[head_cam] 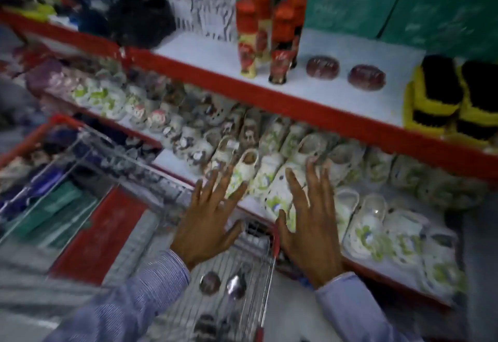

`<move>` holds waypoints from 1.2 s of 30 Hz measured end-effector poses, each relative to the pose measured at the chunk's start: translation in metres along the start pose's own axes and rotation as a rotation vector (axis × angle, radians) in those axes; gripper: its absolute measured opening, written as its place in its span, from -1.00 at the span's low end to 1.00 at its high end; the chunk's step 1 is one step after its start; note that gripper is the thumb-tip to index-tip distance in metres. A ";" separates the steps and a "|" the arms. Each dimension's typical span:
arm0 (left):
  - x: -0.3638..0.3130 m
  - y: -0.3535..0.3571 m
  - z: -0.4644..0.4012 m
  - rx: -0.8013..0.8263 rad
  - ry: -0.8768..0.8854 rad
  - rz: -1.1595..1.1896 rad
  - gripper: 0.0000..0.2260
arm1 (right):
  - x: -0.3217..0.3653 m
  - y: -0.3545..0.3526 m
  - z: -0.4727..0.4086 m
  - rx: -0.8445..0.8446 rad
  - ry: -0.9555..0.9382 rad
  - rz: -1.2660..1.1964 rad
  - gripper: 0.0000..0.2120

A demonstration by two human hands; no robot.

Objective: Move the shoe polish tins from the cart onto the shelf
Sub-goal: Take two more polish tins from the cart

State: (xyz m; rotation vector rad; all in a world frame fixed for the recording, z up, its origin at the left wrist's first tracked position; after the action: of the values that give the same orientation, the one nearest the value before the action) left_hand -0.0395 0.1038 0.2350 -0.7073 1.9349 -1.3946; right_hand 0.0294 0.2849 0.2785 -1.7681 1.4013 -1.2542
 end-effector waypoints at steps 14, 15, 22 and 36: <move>0.104 0.275 0.173 0.833 -0.608 0.338 -0.19 | 0.004 0.317 0.164 1.084 0.395 0.104 -0.25; 0.109 0.290 0.177 0.866 -0.604 0.331 -0.18 | 0.002 0.331 0.172 1.130 0.459 0.108 -0.24; 0.115 0.358 0.169 0.984 -0.253 0.271 -0.67 | 0.000 0.405 0.192 1.206 0.451 0.160 -0.24; 0.128 0.241 0.101 0.472 -0.357 0.461 -0.81 | 0.009 0.332 0.097 1.084 0.388 -0.002 -0.35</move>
State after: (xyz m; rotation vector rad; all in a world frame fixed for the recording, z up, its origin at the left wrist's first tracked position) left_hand -0.0588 0.0180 -0.0420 -0.2385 1.3111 -1.2582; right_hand -0.0247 0.1639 -0.0407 -0.7959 0.6081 -1.9093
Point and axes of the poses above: each hand's wrist, its own z-axis away from the middle knuckle, its own y-axis out of the palm, x = y × z, the point moved 5 cm from there along -z, towards the middle knuckle, and after that the axes turned 3 degrees about z, right-handed, at the moved point
